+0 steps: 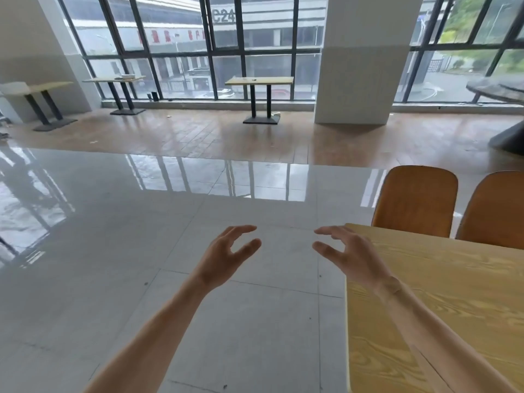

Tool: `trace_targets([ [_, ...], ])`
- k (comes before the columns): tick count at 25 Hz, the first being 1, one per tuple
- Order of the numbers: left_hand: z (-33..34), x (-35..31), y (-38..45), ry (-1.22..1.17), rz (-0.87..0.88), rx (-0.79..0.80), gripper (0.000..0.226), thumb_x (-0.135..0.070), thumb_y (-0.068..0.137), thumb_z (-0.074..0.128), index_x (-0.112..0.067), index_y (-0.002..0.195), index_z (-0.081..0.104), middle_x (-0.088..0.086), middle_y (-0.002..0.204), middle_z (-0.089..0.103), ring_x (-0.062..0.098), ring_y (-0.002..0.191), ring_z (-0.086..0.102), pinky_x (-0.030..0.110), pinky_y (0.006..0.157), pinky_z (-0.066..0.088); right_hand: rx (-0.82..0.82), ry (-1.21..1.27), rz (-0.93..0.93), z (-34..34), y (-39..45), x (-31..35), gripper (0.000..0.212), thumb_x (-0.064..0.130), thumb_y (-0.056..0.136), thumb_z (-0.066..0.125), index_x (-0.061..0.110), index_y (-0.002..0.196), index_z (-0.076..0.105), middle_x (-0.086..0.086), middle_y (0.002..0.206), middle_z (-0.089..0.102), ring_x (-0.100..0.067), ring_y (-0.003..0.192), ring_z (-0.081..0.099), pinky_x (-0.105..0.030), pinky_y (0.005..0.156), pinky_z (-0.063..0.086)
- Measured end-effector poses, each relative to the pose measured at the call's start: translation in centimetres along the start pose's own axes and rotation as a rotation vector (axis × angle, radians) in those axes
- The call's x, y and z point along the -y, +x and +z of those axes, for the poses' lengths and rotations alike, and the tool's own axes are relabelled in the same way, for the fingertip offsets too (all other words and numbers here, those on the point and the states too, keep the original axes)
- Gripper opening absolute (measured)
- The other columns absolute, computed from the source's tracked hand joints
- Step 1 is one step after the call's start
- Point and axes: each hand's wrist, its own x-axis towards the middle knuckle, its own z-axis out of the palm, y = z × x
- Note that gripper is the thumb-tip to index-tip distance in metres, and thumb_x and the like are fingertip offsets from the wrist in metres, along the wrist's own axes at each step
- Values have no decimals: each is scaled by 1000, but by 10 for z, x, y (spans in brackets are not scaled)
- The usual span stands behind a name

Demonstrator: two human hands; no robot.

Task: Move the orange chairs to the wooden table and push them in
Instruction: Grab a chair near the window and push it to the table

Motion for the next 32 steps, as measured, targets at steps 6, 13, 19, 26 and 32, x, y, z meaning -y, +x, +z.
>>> trace_targets([
  [6, 7, 41, 102, -45, 39, 17, 61, -82, 76, 46, -45, 123, 59, -31, 124, 55, -14, 117, 47, 6, 91, 31, -20, -17, 77, 16, 77, -31, 47, 62, 86, 55, 37, 126, 58, 14, 132, 56, -5, 121, 50, -24, 94, 40],
  [13, -7, 131, 238, -81, 50, 75, 52, -72, 80, 56, -41, 121, 60, -21, 126, 57, -1, 120, 51, 28, 105, 39, -76, -69, 156, 58, 219, -44, 46, 59, 87, 56, 35, 126, 58, 13, 133, 57, -8, 122, 51, -36, 103, 45],
  [19, -18, 178, 348, -77, 57, 151, 56, -68, 78, 55, -36, 124, 60, -15, 129, 56, 7, 123, 50, 33, 107, 39, -141, -98, 234, 79, 315, -48, 43, 58, 89, 55, 38, 127, 56, 17, 131, 56, -4, 119, 50, -28, 96, 44],
  [26, 15, 219, 462, -68, 57, 214, 44, -55, 85, 64, -36, 124, 60, -12, 130, 57, 9, 125, 50, 33, 107, 38, -144, -87, 305, 86, 407, -98, 46, 58, 89, 56, 36, 129, 55, 16, 133, 54, -6, 122, 49, -33, 100, 45],
  [32, 78, 226, 596, -55, 90, 270, 47, -64, 83, 60, -38, 122, 60, -15, 128, 57, 7, 122, 51, 29, 104, 38, -181, -53, 348, 62, 504, -182, 46, 59, 86, 58, 38, 127, 56, 17, 132, 54, -6, 121, 50, -36, 101, 45],
])
